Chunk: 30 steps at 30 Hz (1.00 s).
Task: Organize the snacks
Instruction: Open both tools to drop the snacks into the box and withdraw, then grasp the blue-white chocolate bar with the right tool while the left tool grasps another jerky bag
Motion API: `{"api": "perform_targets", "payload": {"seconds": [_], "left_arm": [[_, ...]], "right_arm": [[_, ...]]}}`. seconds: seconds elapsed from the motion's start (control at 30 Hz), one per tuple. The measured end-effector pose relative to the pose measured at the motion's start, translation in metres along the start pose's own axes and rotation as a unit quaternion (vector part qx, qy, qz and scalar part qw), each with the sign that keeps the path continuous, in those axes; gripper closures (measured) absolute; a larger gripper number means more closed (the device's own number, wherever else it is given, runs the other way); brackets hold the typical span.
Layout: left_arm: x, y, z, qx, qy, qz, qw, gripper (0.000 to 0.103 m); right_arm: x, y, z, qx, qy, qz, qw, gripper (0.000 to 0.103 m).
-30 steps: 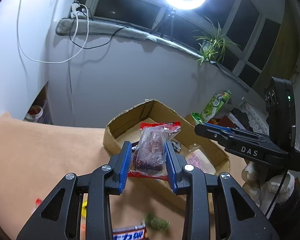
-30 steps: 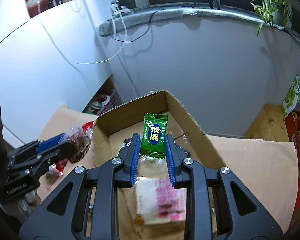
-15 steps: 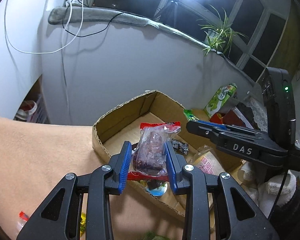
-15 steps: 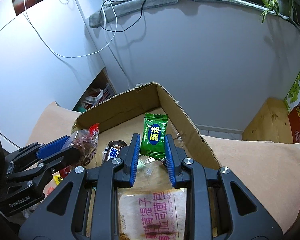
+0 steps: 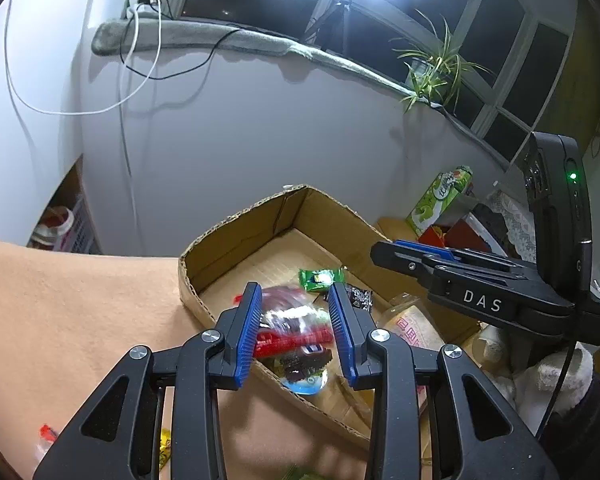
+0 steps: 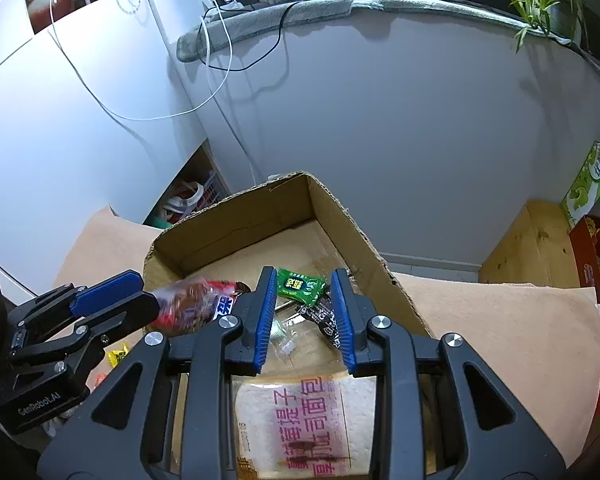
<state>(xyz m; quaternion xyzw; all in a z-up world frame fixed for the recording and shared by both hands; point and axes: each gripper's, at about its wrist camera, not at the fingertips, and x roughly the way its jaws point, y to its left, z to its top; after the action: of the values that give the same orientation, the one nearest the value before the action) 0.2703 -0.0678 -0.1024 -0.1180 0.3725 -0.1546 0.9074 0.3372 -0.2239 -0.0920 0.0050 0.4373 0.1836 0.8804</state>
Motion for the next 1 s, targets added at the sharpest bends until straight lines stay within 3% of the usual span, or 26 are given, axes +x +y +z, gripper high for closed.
{"api": "perform_targets", "payload": {"seconds": [0.17, 0.23, 0.3, 0.67, 1.0], "left_arm": [[-0.011, -0.001, 0.001, -0.001, -0.008, -0.002, 1.0000, 0.070], [-0.018, -0.001, 0.002, -0.002, -0.013, -0.003, 0.9999, 0.070], [-0.025, -0.002, 0.001, -0.001, -0.017, -0.003, 0.9998, 0.070], [-0.087, 0.009, -0.017, -0.006, -0.046, 0.011, 0.9988, 0.070], [-0.138, 0.043, -0.049, -0.026, -0.059, 0.036, 0.9973, 0.070]], "right_arm": [[-0.015, 0.004, -0.003, -0.002, -0.005, 0.002, 1.000, 0.072], [-0.024, 0.007, -0.004, -0.005, -0.011, -0.002, 1.000, 0.049], [-0.034, 0.012, -0.007, -0.009, -0.022, -0.009, 1.000, 0.041], [-0.091, 0.050, -0.035, -0.040, -0.050, 0.015, 0.998, 0.041], [-0.112, 0.087, -0.071, -0.074, -0.041, 0.052, 0.995, 0.041]]}}
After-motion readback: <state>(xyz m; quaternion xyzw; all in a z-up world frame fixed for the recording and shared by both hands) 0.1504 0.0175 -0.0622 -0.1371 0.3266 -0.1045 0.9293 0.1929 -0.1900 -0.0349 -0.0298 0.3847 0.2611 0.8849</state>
